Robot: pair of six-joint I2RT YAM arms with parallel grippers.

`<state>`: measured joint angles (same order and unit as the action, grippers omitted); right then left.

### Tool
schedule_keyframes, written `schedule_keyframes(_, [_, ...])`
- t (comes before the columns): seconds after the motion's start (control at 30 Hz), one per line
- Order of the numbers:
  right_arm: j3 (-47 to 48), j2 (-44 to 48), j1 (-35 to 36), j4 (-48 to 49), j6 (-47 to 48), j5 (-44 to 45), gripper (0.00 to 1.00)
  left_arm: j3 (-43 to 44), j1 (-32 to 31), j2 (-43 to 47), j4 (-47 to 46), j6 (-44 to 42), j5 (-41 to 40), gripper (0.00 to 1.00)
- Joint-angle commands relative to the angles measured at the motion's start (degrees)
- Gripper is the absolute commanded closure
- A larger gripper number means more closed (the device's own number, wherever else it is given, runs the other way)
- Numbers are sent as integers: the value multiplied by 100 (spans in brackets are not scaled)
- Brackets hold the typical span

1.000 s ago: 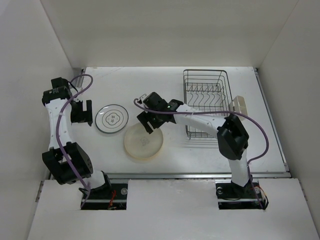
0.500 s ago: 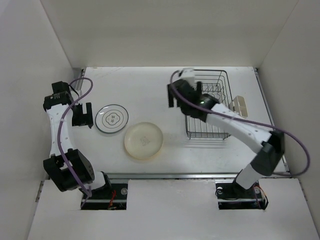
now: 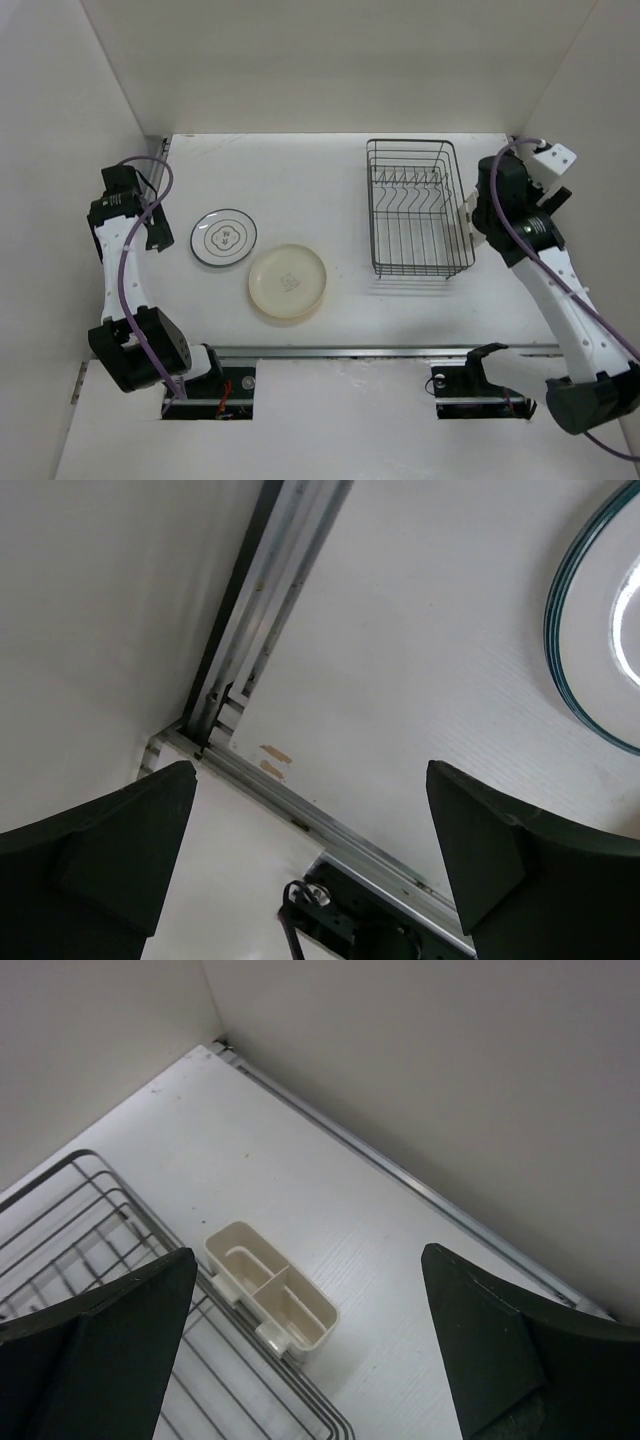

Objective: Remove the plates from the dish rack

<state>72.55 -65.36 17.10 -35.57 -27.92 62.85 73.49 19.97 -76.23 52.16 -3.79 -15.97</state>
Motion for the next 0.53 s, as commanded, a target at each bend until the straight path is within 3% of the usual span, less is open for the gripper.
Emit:
schedule_keyframes(0.0, [-345, 576, 21, 515, -11, -648, 0, -46, 7, 222, -162, 283, -442, 0])
schedule_keyframes(0.5, [-356, 832, 21, 648, -205, -1222, 0, -204, 7, 451, -162, 335, -284, 0])
